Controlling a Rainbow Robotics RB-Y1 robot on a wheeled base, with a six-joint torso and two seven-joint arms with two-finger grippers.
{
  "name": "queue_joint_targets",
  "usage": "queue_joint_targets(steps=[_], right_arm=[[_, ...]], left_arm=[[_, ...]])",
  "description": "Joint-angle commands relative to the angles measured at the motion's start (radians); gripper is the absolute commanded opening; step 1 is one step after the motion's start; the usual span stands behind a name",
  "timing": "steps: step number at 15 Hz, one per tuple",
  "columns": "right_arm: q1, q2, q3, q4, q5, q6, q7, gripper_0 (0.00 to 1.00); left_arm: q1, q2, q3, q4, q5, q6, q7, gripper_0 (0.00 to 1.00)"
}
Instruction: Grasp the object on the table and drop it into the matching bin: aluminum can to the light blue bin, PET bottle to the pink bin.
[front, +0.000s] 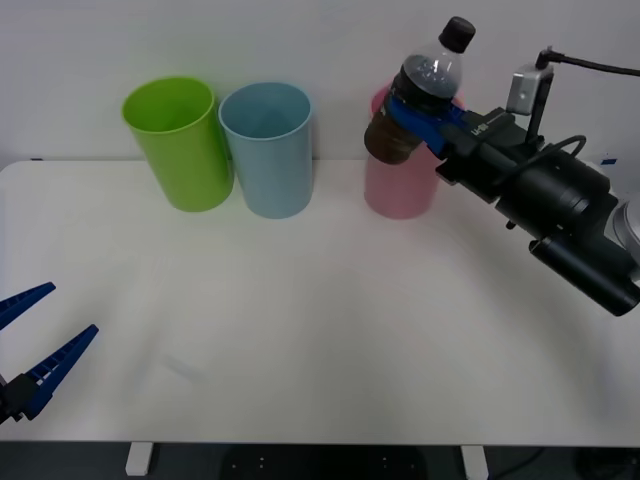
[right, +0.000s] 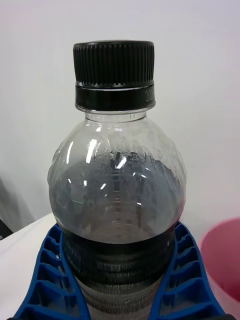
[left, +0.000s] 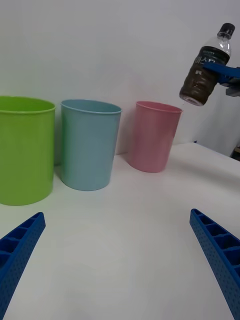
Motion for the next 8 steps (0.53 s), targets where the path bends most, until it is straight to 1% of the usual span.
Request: queue_joint_targets(steps=[1,4,6,8], right_arm=[[-0.057,-0.056,-0.005,0.02,-0.02,0.004,-0.014,0.0],[-0.155,-0.105,0.003,0.12,-0.027,0.004,-0.024,0.0],[-0.213,-0.115,0.017,0.195,-0.032,0.004,-0.029,0.0],[-0.29,-0.117,0.043,0.299,-0.03,0.004,-0.029,0.0]], left_arm=[[0.0,0.0,0.0,0.0,0.0,0.0,0.0,1.0],[0.0,0.0,0.0,0.0,0.0,0.0,0.0,1.0],[0.0,0.0,0.0,0.0,0.0,0.0,0.0,1.0],[0.0,0.0,0.0,0.0,0.0,0.0,0.0,1.0]])
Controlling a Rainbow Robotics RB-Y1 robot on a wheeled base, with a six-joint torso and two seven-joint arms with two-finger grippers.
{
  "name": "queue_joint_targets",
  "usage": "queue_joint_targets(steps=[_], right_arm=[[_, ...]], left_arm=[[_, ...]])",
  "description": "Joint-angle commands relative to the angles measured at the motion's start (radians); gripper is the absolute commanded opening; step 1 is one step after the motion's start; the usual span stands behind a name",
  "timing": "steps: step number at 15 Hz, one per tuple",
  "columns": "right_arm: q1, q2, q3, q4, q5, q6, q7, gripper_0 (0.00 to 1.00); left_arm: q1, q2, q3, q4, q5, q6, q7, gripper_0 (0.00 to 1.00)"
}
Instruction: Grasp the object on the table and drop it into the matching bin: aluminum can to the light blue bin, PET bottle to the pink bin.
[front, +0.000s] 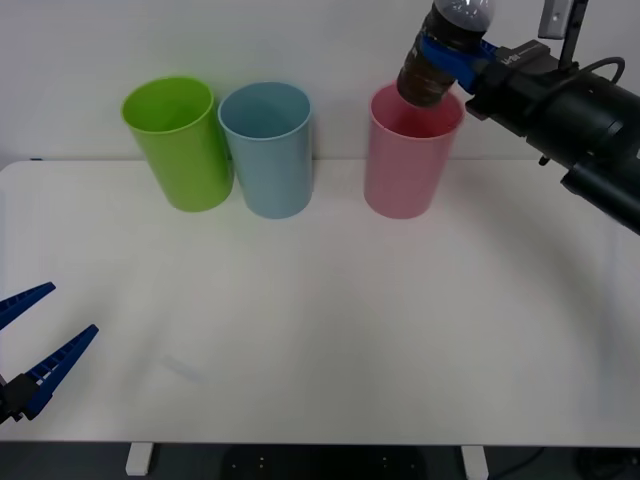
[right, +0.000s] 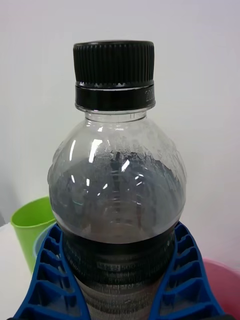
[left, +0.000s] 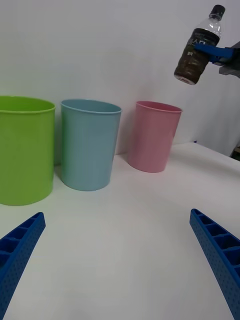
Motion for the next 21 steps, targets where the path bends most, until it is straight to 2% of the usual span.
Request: queue_joint_targets(steps=[1,9,16,17,18,19,21], right_arm=[[-0.095,-0.002,0.032,0.129,0.001,0.0,0.001,0.0],[-0.257,0.009,0.115,0.382,0.0,0.0,0.027,0.0],[-0.271,0.013,0.127,0.411,0.0,0.002,0.04,0.0],[-0.271,0.013,0.127,0.411,0.0,0.002,0.047,0.05],[-0.273,0.013,0.127,0.41,-0.003,0.008,0.059,0.59],[-0.274,0.013,0.127,0.411,-0.003,0.011,0.067,0.97],[-0.274,0.012,0.126,0.41,-0.017,0.009,0.08,1.0]], left_arm=[[0.0,0.0,0.0,0.0,0.0,0.0,0.0,1.0],[0.0,0.0,0.0,0.0,0.0,0.0,0.0,1.0],[0.0,0.0,0.0,0.0,0.0,0.0,0.0,1.0],[0.0,0.0,0.0,0.0,0.0,0.0,0.0,1.0],[0.0,0.0,0.0,0.0,0.0,0.0,0.0,1.0],[0.0,0.0,0.0,0.0,0.0,0.0,0.0,1.0],[0.0,0.0,0.0,0.0,0.0,0.0,0.0,1.0]])
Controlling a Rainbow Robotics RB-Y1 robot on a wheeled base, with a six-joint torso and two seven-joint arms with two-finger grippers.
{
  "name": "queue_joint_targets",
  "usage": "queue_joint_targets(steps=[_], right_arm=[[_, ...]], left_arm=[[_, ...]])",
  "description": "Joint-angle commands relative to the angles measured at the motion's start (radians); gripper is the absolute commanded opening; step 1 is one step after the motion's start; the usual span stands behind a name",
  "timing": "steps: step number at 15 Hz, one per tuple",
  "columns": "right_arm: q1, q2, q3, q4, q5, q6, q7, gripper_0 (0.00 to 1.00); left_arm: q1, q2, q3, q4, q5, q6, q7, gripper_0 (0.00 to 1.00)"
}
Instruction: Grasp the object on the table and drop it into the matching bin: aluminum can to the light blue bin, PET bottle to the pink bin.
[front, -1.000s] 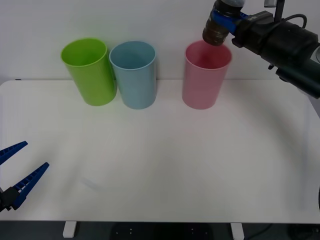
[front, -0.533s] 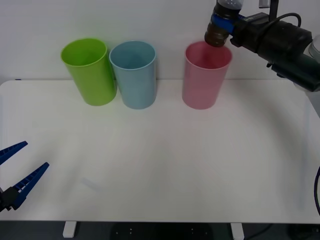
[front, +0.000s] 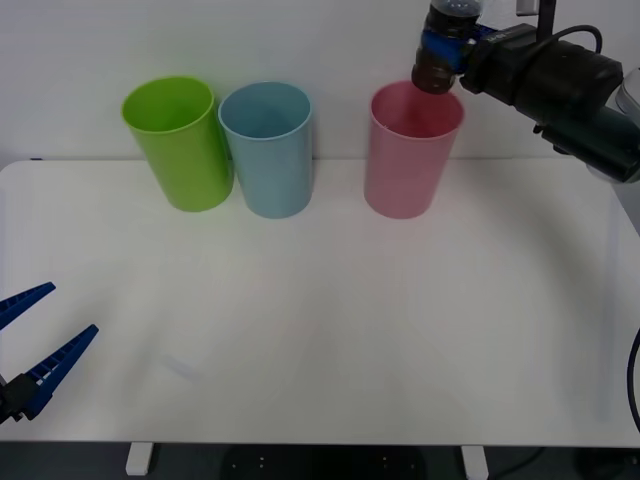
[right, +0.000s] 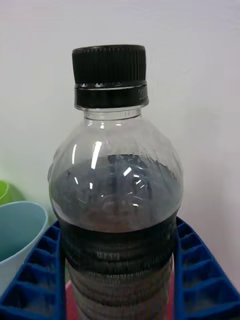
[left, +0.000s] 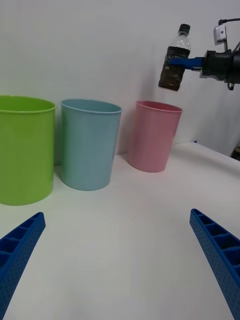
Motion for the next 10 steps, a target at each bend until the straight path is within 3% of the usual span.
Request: queue_joint_targets(steps=[1,6,10], right_arm=[[0.0,0.0,0.0,-0.001,-0.017,-0.001,0.019,1.0],[0.009,-0.008,-0.001,-0.003,-0.041,-0.03,0.034,1.0],[0.063,-0.049,0.0,-0.072,-0.113,-0.055,0.062,1.0]], left_arm=[[0.0,0.0,0.0,0.0,0.0,0.0,0.0,1.0],[0.0,0.0,0.0,0.0,0.0,0.0,0.0,1.0],[0.0,0.0,0.0,0.0,0.0,0.0,0.0,1.0]])
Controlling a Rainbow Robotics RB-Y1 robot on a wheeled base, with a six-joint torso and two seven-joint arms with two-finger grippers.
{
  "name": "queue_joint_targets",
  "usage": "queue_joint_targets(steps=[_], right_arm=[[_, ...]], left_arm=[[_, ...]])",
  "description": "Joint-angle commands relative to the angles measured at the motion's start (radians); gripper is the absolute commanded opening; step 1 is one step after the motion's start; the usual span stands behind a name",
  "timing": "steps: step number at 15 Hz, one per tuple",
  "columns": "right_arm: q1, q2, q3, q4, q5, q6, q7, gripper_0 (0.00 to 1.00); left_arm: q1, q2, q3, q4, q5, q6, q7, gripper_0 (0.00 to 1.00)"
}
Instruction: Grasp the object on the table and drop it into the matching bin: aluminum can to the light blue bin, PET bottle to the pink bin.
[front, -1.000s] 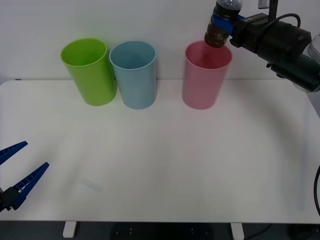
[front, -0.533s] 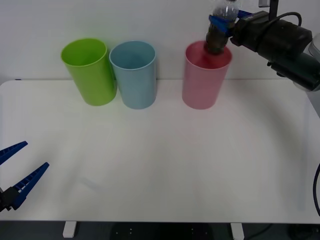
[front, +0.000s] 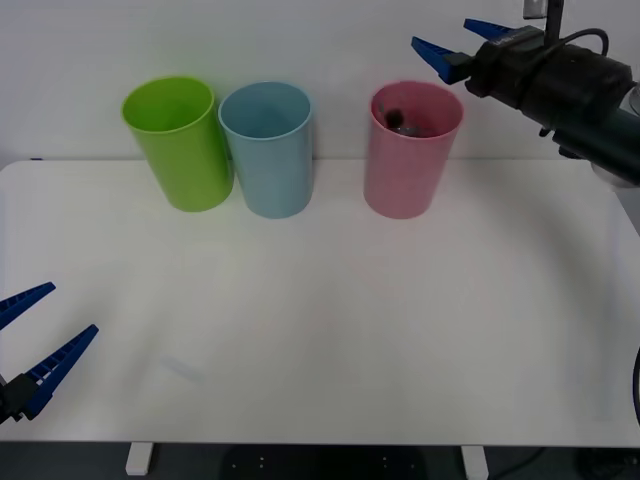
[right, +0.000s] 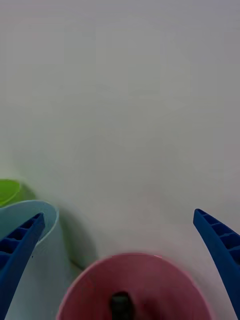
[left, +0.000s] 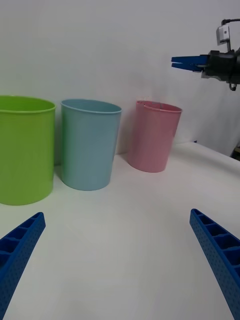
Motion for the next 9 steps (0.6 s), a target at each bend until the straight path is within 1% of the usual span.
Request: queue_joint_targets(steps=[1,3,5,8,9], right_arm=[[0.054,-0.032,0.0,-0.075,-0.044,-0.003,0.018,1.0],[0.11,-0.064,-0.005,-0.153,-0.082,-0.001,0.028,1.0],[0.18,-0.084,-0.033,-0.231,-0.096,-0.003,0.038,1.0],[0.307,-0.095,-0.106,-0.355,-0.099,-0.01,0.062,1.0],[0.357,-0.101,-0.135,-0.395,-0.099,-0.03,0.07,1.0]], left_arm=[[0.0,0.0,0.0,0.0,0.0,0.0,0.0,1.0],[0.0,0.0,0.0,0.0,0.0,0.0,0.0,1.0],[0.0,0.0,0.0,0.0,0.0,0.0,0.0,1.0],[0.0,0.0,0.0,0.0,0.0,0.0,0.0,1.0],[0.0,0.0,0.0,0.0,0.0,0.0,0.0,1.0]])
